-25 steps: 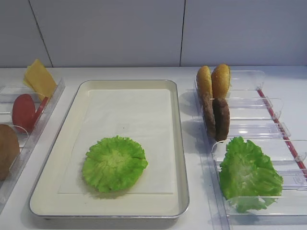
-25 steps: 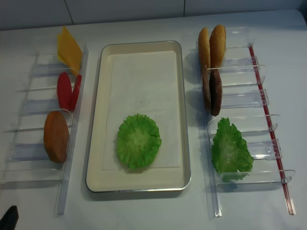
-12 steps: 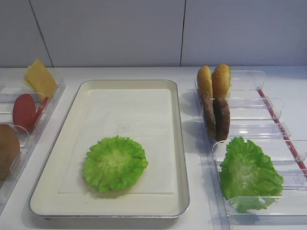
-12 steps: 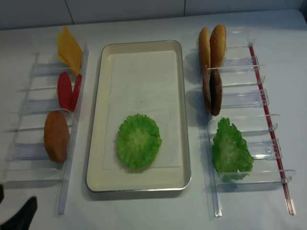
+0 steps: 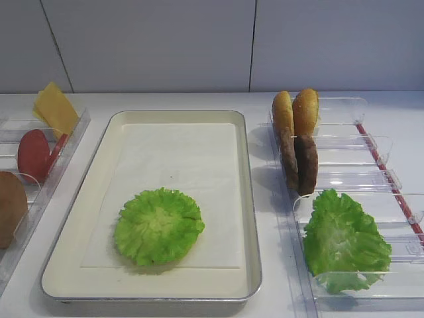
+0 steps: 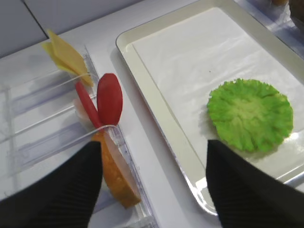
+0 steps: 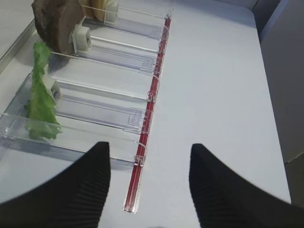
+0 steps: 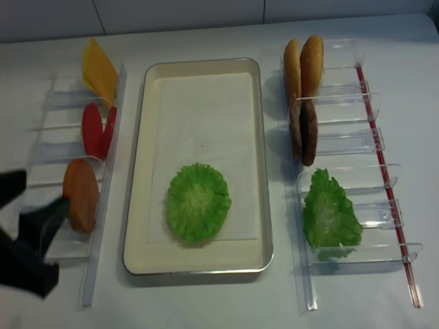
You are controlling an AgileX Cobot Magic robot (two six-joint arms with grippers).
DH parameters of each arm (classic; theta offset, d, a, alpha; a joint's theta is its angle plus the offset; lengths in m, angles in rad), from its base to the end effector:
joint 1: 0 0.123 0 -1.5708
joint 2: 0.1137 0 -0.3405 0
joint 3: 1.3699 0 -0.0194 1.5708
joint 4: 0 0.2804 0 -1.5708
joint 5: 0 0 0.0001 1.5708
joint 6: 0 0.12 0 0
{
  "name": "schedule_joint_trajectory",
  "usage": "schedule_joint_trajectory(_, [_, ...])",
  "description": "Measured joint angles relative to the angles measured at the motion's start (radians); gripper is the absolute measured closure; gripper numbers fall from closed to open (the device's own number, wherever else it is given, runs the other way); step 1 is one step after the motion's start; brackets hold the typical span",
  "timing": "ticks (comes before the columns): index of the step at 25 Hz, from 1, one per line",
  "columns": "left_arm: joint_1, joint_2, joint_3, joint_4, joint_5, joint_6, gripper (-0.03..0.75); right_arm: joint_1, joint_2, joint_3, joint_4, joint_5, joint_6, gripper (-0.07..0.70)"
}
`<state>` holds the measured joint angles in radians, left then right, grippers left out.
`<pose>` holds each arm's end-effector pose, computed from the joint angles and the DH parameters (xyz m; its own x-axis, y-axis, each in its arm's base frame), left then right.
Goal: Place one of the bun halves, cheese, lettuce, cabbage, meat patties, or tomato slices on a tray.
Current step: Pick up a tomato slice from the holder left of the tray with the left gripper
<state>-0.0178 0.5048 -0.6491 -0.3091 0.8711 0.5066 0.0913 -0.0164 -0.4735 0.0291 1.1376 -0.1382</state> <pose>0.0858 -0.0295 0.3362 -0.4889 0.2997 -0.8192 0.3705 0.9216 0.1160 -0.0132 0.0020 0.2615 -0.5108 -0.1729 -0.8421 -0.1790 0.9795 -0.0925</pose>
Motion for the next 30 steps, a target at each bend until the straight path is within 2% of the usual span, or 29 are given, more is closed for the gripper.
schedule_joint_trajectory(7, [-0.01,0.207,-0.112,-0.086,-0.036,0.084,0.272,0.0,0.0,0.0,0.0,0.0,0.0,0.236])
schedule_joint_trajectory(10, [-0.063,0.304,-0.148,-0.1,-0.059,0.095,0.281,0.0,0.0,0.0,0.0,0.0,0.0,0.236])
schedule_joint_trajectory(12, [-0.122,0.364,-0.161,-0.078,-0.082,0.092,0.298,0.0,0.0,0.0,0.0,0.0,0.0,0.236])
schedule_joint_trajectory(14, [-0.184,0.425,-0.161,-0.024,-0.125,0.041,0.32,0.0,0.0,0.0,0.0,0.0,0.0,0.236])
schedule_joint_trajectory(18, [-0.3,0.552,-0.163,0.188,-0.21,-0.226,0.335,0.0,0.0,0.0,0.0,0.0,0.0,0.236])
schedule_joint_trajectory(21, [-0.361,0.651,-0.194,0.389,-0.22,-0.489,0.337,0.0,0.0,0.0,0.0,0.0,0.0,0.236])
schedule_joint_trajectory(24, [-0.395,0.765,-0.259,0.609,-0.172,-0.749,0.337,0.0,0.0,0.0,0.0,0.0,0.0,0.236])
schedule_joint_trajectory(26, [-0.4,0.836,-0.313,0.718,-0.129,-0.872,0.337,0.0,0.0,0.0,0.0,0.0,0.0,0.236])
schedule_joint_trajectory(30, [-0.4,0.963,-0.422,0.776,-0.059,-0.948,0.337,0.0,0.0,0.0,0.0,0.0,-0.009,0.236])
